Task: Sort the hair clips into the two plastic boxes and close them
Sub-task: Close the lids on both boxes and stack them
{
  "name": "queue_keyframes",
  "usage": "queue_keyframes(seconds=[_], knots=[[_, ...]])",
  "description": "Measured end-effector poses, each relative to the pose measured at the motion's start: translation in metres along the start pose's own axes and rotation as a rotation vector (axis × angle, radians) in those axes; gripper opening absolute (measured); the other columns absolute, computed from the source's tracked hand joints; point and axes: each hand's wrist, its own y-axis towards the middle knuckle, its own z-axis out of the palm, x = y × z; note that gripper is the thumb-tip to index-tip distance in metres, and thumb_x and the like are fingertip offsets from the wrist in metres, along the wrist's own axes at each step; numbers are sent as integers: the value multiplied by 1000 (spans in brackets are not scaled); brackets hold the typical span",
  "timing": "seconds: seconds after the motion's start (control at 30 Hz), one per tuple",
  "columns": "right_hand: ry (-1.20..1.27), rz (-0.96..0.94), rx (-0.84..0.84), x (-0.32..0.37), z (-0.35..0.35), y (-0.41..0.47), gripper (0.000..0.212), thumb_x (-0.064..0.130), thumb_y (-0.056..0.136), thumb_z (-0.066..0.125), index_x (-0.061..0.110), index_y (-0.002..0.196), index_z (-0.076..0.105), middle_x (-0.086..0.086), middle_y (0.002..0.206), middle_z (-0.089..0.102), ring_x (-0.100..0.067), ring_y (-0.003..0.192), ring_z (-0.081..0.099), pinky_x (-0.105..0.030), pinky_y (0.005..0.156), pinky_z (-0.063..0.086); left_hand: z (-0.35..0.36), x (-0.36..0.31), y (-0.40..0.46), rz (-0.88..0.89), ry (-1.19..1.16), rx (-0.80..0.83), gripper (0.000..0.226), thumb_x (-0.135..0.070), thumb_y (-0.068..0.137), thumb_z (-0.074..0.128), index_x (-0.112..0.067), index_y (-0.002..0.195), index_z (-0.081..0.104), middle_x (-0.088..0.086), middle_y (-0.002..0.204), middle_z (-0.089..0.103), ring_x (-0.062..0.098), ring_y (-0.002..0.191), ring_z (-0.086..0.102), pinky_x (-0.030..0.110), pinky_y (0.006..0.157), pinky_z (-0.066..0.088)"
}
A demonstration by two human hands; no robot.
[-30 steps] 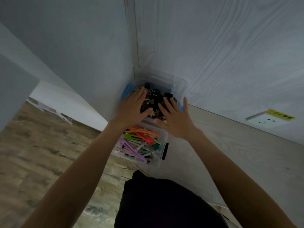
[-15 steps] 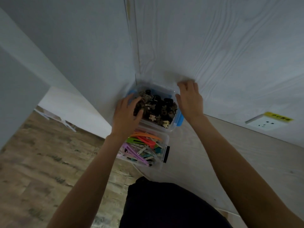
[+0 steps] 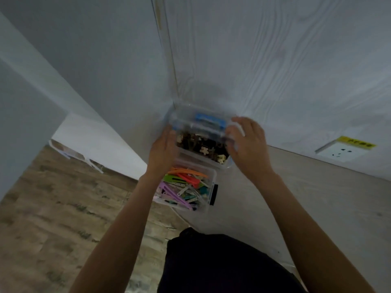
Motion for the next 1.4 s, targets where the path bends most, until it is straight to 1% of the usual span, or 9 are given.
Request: queue_keyframes(seconds=[0.1,0.17,0.3,0.43,0.67,0.87,0.97,1.1,1.4], knots=[[60,18,324,-6,18,-32,27,19,81,64,17,106,54,-17,142,42,-42,135,31,-57,106,33,4,0,2,-122,-318,-46,48,-49,98,25,-28,138,39,1,124,56,21,110,56,44,103,42],[115,24,408,-11,27,-42,27,28,87,58,19,111,53,-14,148,35,-40,141,19,-55,112,27,3,-2,6,-89,-224,-3,43,-46,99,30,-29,137,41,0,122,56,19,107,57,42,102,43],[259,135,338,-14,26,-44,34,43,93,40,16,105,57,-12,137,49,-30,138,31,-46,114,27,5,-3,12,0,42,102,45,-32,90,57,-23,134,47,2,122,56,16,102,55,26,84,42],[420,348,166,-19,19,-41,19,19,92,54,5,104,62,-16,129,52,-28,124,45,-37,102,38,9,1,14,29,59,106,48,-33,86,63,-21,131,50,2,125,56,19,105,56,28,86,45],[491,604,126,-32,19,-43,40,9,84,64,4,123,54,-20,135,43,-32,122,46,-44,103,42,17,-3,14,90,230,73,40,-33,88,59,-22,126,52,-1,124,56,17,98,57,31,85,45],[423,596,175,-15,16,-38,40,13,87,62,7,125,50,-16,147,29,-28,123,44,-21,89,33,15,-1,22,-5,453,112,39,-43,93,40,-23,124,54,9,116,62,29,98,58,31,78,40],[405,592,195,-14,13,-36,40,15,88,60,9,127,49,-14,149,26,-28,124,43,-30,95,38,11,-2,25,47,388,93,42,-44,88,45,-21,120,57,9,104,65,26,88,59,28,70,39],[374,577,202,-15,13,-35,42,16,89,58,10,130,48,-14,151,25,-28,131,37,-34,103,36,9,-11,30,71,152,161,34,-22,94,51,-16,128,52,4,111,61,14,96,55,25,83,41],[230,580,336,-17,10,-26,49,30,90,57,18,136,44,-8,153,24,-30,132,38,-41,102,39,15,-5,43,-32,138,129,42,-19,87,64,-14,127,55,6,120,62,12,97,57,19,85,41]])
